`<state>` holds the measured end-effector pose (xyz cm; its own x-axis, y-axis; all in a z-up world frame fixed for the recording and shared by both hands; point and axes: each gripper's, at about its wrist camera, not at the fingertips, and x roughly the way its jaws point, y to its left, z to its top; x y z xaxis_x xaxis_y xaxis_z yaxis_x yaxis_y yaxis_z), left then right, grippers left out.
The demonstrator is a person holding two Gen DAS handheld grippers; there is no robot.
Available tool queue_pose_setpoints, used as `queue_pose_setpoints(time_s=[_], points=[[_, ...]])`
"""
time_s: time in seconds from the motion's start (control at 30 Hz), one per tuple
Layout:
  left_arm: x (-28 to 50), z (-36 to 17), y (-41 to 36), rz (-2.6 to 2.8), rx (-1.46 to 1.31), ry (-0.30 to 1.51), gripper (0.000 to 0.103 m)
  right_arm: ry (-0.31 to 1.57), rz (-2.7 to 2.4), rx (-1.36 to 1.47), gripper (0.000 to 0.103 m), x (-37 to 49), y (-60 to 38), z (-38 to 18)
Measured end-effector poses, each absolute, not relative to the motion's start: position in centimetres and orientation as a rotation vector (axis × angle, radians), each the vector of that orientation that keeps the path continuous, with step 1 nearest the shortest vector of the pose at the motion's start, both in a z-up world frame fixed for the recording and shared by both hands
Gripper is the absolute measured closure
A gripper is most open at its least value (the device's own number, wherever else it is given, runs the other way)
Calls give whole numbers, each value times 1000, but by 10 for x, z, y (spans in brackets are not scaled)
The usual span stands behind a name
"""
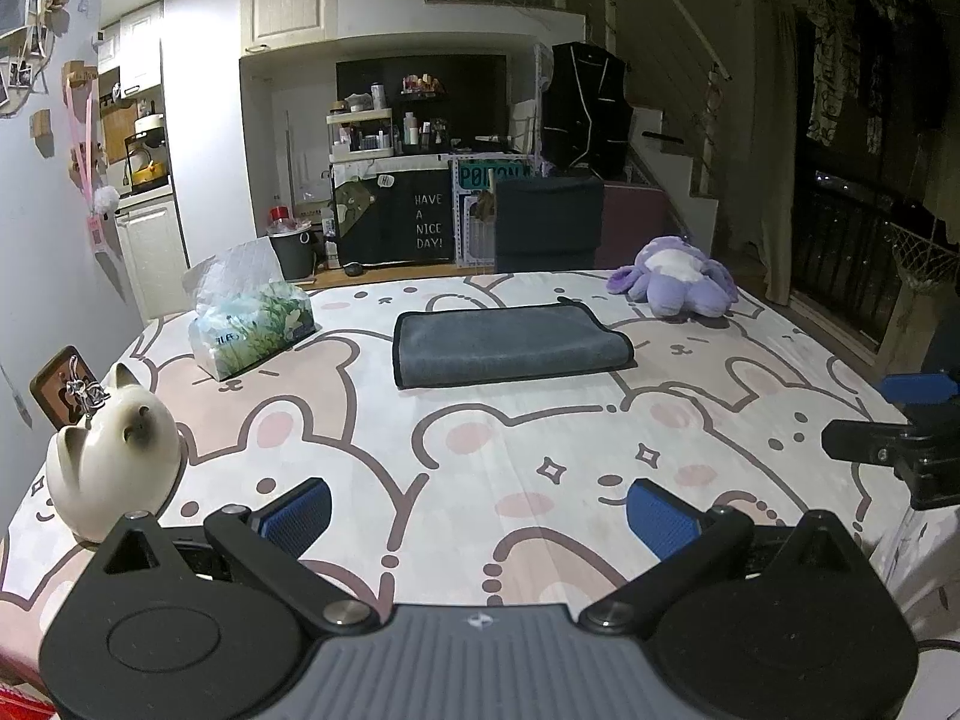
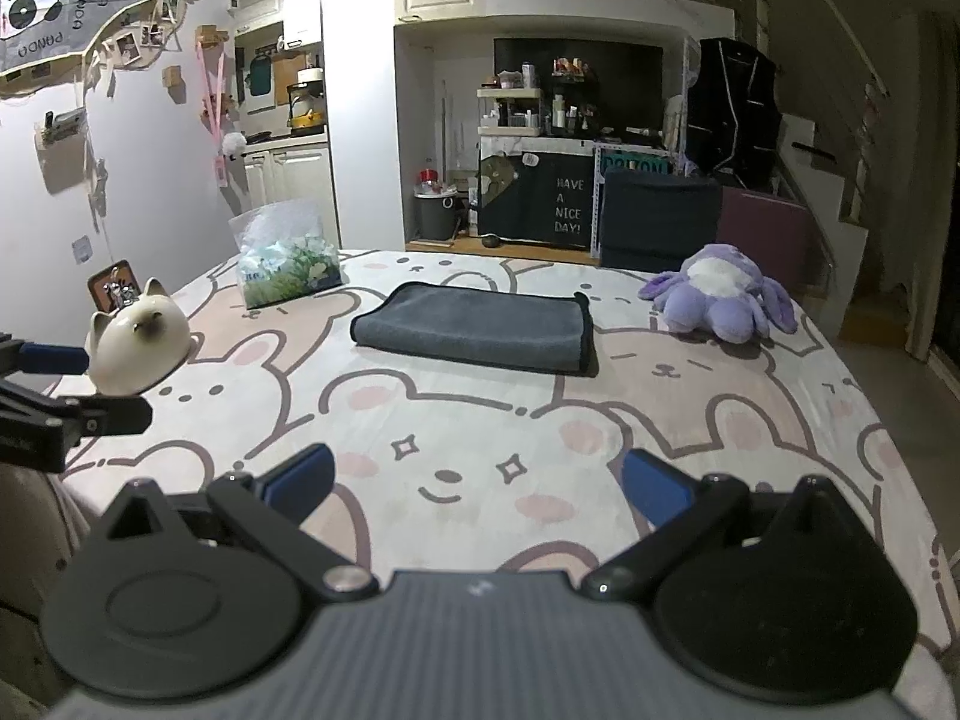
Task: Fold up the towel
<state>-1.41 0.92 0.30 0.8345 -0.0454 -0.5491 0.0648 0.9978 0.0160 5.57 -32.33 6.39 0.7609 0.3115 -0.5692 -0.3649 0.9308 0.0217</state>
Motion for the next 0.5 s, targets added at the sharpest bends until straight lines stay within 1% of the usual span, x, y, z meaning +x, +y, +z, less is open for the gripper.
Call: queue_pose_setpoints(time_s=[0.5], points=[[-17,1,6,-62,37,586,0,608,369,-81,0,54,-325,58]])
